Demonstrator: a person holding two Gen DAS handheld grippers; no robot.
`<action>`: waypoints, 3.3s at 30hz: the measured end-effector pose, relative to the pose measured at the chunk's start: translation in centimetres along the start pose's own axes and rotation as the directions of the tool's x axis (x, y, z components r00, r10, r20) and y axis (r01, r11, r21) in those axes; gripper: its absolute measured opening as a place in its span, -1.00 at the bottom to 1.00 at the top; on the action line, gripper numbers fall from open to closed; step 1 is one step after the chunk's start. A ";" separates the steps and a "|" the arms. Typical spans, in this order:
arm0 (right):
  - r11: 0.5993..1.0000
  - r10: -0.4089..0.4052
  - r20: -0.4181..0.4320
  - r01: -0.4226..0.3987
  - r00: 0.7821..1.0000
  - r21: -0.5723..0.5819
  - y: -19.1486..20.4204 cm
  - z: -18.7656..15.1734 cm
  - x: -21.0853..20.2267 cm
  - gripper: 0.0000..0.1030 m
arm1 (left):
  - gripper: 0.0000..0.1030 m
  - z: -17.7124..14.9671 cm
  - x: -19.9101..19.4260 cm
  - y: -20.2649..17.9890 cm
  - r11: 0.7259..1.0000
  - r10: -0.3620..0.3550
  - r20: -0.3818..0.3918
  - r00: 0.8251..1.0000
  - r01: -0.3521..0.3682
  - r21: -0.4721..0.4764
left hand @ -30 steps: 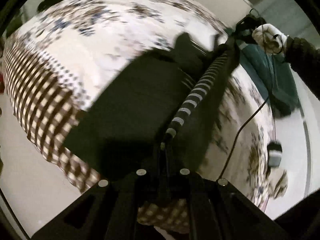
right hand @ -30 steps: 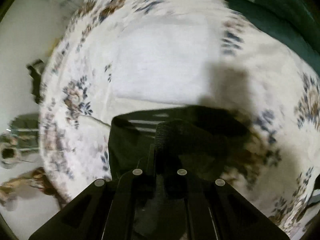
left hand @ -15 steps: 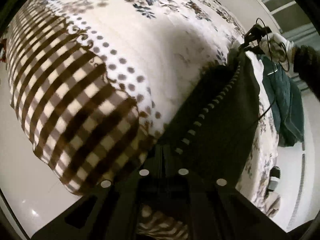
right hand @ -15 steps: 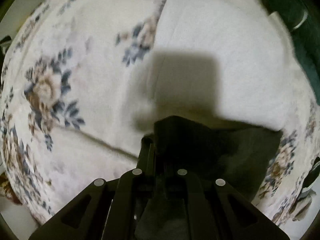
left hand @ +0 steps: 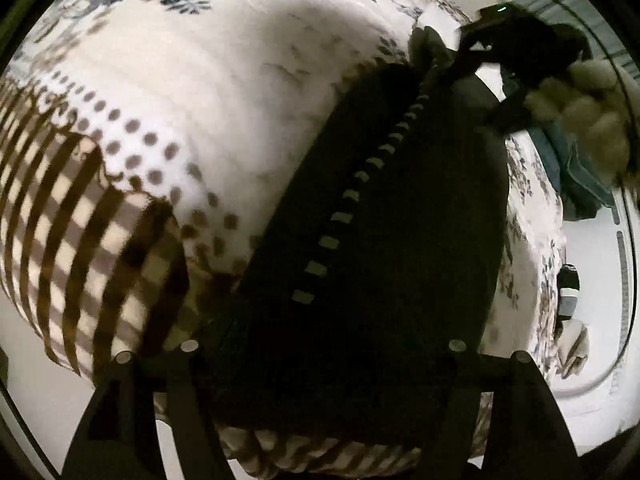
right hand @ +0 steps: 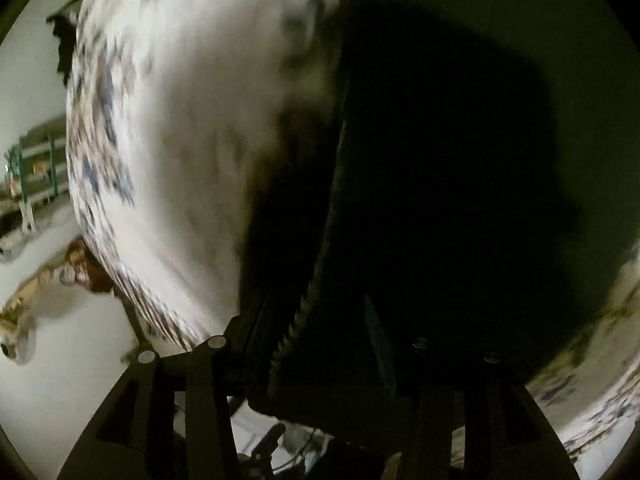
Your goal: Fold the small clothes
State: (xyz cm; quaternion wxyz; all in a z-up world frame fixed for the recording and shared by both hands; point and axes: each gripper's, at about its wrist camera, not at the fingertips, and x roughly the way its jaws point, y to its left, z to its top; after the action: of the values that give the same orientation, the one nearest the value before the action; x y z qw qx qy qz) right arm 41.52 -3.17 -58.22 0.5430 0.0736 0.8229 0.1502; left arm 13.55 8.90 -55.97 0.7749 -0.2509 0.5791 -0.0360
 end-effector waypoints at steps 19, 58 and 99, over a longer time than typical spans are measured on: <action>0.980 0.147 0.133 -0.162 0.980 0.113 -4.0 -4.6 -0.4 -0.90 | -0.83 0.0 4.9 -3.1 0.987 0.089 -0.064 0.994 -0.079 0.139; 0.903 0.258 0.053 -0.260 0.965 0.341 -14.6 -25.0 10.6 0.27 | 0.16 3.7 1.6 2.3 0.994 0.078 -0.124 0.989 -0.069 0.080; 0.772 0.154 0.671 -0.512 0.725 0.376 -33.8 5.0 -14.1 -0.58 | -0.84 38.8 18.4 -15.5 0.879 -0.257 -0.105 0.961 0.277 0.388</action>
State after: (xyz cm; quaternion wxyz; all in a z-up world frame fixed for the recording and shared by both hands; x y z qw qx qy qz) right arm 53.18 -38.25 -58.77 0.6949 0.4201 0.5834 -0.0189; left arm 58.73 2.51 -57.63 0.7825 -0.1641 0.5386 -0.2658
